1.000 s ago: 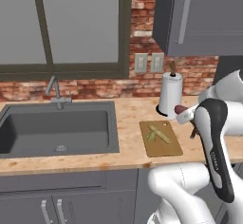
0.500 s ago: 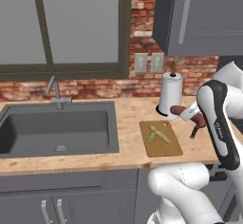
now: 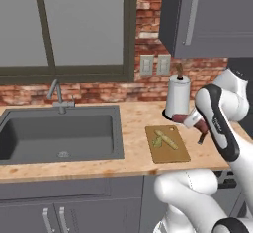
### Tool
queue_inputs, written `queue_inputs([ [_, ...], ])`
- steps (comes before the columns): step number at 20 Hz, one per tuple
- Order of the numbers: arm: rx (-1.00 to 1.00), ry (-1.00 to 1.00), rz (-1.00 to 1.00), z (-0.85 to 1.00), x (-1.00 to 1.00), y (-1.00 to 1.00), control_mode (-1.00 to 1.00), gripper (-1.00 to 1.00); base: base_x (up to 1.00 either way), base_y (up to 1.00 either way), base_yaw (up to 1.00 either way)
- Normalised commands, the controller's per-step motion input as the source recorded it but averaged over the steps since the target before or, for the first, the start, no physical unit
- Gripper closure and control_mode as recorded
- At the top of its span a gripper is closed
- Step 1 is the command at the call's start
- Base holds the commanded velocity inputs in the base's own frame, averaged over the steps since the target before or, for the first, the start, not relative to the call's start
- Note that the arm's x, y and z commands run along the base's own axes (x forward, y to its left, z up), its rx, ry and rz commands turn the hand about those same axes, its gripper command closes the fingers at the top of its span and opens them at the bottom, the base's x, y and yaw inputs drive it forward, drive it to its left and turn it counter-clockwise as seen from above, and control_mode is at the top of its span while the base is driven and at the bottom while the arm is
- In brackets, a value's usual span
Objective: Retrieve the sausage and cheese from the fridge and place them on the cutting board on the counter.
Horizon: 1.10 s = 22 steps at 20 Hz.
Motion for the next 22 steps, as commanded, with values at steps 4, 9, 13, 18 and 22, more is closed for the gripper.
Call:
queue_inputs([
  [4, -0.01, 0.18, -0.04, -0.26, 0.07, 0.0, -1.0, 1.0, 0.0, 0.0, 0.0],
  [9, -0.05, 0.17, -0.11, -0.48, 0.31, -0.04, -1.0, 1.0, 0.0, 0.0, 0.0],
  [13, 0.0, 0.05, -0.13, -0.42, 0.39, -0.13, -1.0, 1.0, 0.0, 0.0, 0.0],
  [18, 0.04, 0.0, -0.08, -0.45, 0.35, -0.22, -1.0, 1.0, 0.0, 0.0, 0.0],
  [22, 0.07, -0.02, -0.02, -0.42, 0.3, -0.26, -1.0, 1.0, 0.0, 0.0, 0.0],
])
